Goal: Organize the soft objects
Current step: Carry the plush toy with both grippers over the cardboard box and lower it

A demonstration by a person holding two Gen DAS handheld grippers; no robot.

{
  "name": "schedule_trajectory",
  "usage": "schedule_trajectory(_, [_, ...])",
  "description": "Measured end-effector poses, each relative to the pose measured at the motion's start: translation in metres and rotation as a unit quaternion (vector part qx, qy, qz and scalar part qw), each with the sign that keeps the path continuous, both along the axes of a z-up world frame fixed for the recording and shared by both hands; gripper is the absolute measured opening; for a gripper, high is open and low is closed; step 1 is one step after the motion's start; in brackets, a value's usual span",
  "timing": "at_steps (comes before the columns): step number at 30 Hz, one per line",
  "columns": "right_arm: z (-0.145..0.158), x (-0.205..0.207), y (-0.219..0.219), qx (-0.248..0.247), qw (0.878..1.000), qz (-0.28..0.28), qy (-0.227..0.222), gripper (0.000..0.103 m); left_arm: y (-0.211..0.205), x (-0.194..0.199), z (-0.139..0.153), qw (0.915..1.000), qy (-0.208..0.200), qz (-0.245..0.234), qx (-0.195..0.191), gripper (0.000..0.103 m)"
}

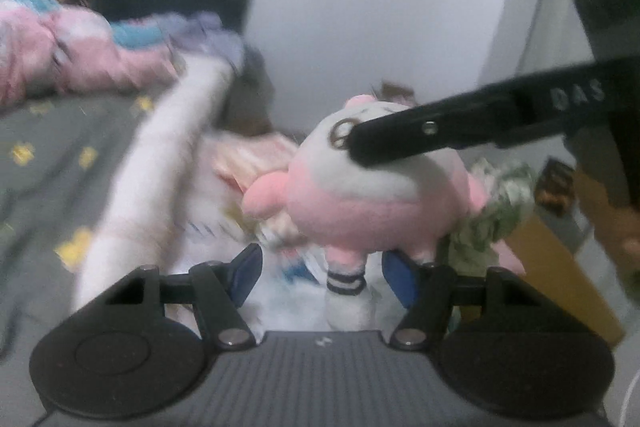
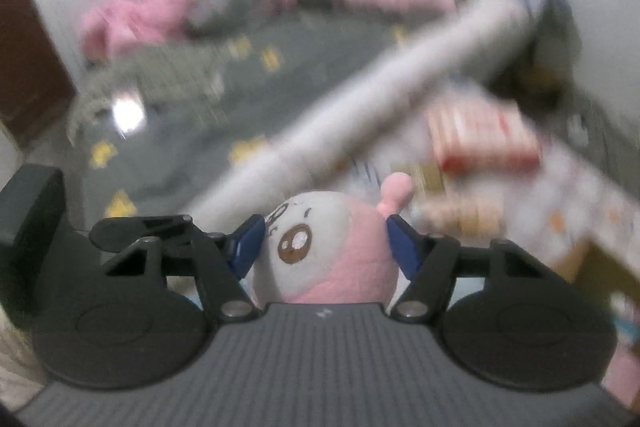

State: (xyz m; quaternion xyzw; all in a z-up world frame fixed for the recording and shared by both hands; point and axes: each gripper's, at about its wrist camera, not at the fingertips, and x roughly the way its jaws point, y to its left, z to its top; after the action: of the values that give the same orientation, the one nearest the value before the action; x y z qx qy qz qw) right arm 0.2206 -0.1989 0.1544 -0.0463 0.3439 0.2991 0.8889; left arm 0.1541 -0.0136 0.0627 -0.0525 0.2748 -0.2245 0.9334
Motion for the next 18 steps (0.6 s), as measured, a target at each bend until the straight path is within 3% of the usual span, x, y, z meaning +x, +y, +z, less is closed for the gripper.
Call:
schedule_trajectory(4, [0.024,-0.027,0.004,0.051,0.994,0.013,-0.094,0.065,0.013,-0.017,0.025,0.9980,-0.056,0.028,-0.001,0.067])
schedule_trajectory(10, [0.046,-0.054,0.008,0.099,0.978,0.019,-0.184,0.065,0.021,-0.032,0.048,0.9935,-0.104,0.045,-0.006,0.068])
schedule_trajectory(14, [0.054,-0.059,0.011,0.114,0.972,0.015,-0.204,0.065,0.025,-0.033,0.055,0.9934,-0.102,0.048,-0.026,0.069])
schedule_trajectory(16, [0.058,-0.067,0.014,0.104,0.966,0.024,-0.235,0.065,0.028,-0.035,0.060,0.9926,-0.107,0.049,-0.028,0.071])
schedule_trajectory(18, [0.061,-0.062,0.012,0.105,0.968,0.016,-0.226,0.065,0.027,-0.035,0.060,0.9931,-0.104,0.049,-0.024,0.071])
